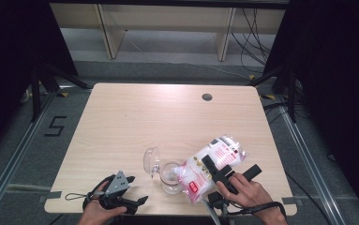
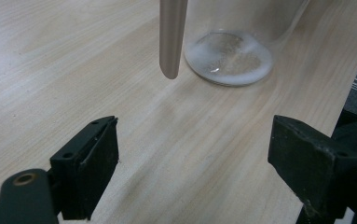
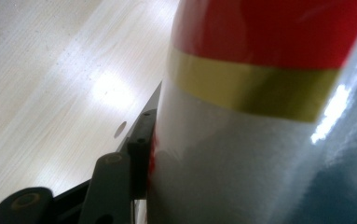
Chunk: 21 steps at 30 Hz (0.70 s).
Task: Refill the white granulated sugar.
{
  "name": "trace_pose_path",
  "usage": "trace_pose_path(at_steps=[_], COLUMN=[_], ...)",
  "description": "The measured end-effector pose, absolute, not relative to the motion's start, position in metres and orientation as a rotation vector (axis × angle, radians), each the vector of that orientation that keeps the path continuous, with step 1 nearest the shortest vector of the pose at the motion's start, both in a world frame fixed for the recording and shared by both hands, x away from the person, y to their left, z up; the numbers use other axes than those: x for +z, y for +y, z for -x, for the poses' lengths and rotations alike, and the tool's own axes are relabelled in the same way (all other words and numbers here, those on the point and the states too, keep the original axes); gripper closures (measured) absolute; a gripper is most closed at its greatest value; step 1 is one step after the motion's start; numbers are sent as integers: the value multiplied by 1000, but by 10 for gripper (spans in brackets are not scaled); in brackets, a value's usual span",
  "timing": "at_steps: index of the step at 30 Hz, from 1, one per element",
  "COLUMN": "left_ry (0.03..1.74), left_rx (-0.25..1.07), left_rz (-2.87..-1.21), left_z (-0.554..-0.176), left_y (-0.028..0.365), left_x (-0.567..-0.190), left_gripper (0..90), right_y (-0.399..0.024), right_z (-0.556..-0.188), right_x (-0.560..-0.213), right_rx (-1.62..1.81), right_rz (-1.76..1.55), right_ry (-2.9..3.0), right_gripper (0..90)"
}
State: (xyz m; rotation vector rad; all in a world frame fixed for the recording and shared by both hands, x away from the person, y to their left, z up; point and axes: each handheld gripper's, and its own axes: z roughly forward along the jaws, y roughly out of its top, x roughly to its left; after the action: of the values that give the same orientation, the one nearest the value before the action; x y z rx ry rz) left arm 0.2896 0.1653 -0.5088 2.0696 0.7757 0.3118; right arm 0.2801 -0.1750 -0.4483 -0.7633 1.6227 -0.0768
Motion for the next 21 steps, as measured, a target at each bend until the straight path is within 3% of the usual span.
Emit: trace_pose_path(at_steps=[21], left_ry=[777], left_rx=[307], left_rz=[-2076], left_z=[-290], left_y=[165], left_x=[-509], left_gripper=[159], right_y=[-173], right_z=[-280], right_x=[-446], right_rx=[-83], right_rz=[771], right_ry=[1616], right_gripper=[549])
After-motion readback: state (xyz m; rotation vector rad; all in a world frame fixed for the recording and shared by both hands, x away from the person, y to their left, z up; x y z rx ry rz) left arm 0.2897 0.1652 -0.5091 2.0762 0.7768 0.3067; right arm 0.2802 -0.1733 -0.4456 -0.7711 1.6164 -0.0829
